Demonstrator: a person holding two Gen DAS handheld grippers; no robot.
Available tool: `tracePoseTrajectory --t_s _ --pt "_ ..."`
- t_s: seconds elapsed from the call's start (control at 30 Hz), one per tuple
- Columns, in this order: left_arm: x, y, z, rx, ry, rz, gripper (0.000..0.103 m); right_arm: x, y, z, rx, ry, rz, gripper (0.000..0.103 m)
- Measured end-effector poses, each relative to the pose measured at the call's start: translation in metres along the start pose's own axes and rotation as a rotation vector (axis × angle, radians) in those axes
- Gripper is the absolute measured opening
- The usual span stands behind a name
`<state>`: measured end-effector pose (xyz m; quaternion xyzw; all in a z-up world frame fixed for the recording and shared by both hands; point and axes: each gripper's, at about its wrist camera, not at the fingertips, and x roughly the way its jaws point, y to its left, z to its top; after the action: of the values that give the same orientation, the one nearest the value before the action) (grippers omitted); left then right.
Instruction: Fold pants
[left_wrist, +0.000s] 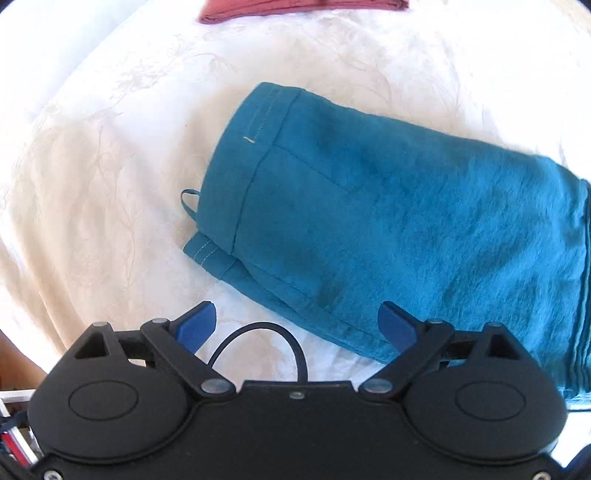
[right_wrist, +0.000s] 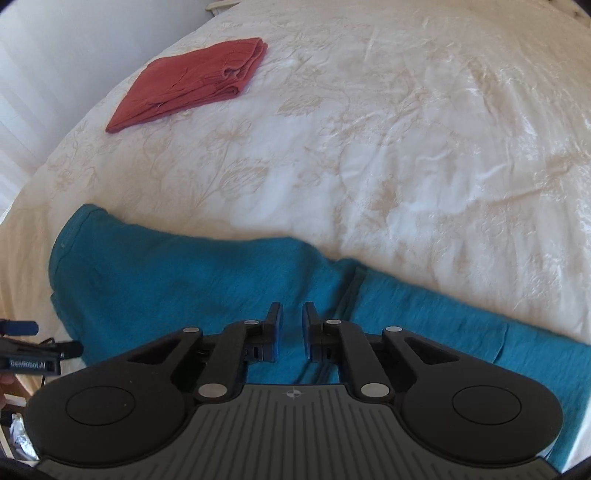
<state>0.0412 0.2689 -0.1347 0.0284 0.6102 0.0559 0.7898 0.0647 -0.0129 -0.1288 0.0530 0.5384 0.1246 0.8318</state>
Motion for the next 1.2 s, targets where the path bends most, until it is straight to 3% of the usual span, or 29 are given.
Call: tracePoseTrajectory --t_s 0.17,0.33,0.7,0.87,1.2 --pt "-0.007 0.037 -0.022 -0.075 -0.019 -0.034 0.095 0.014 0.029 -0.052 0.019 0.126 0.007 0.011" --pt "-0.007 0.058 -0.027 -0.070 -0.056 -0.020 0.095 0.030 0.047 -0.092 0.059 0.241 -0.020 0.013" --pt "-0.006 0.073 0.028 0.028 -0.171 -0.026 0.099 -0.005 0.101 -0.054 0.120 0.070 0.025 0.018" --pt "0.008 0.103 0.045 -0.015 -0.136 0.020 0.098 0.008 0.168 -0.031 -0.019 -0.004 0.070 0.019" --pt "0.013 0.154 0.038 -0.095 -0.089 -0.056 0.098 0.062 0.276 -0.015 -0.389 -0.009 0.130 0.022"
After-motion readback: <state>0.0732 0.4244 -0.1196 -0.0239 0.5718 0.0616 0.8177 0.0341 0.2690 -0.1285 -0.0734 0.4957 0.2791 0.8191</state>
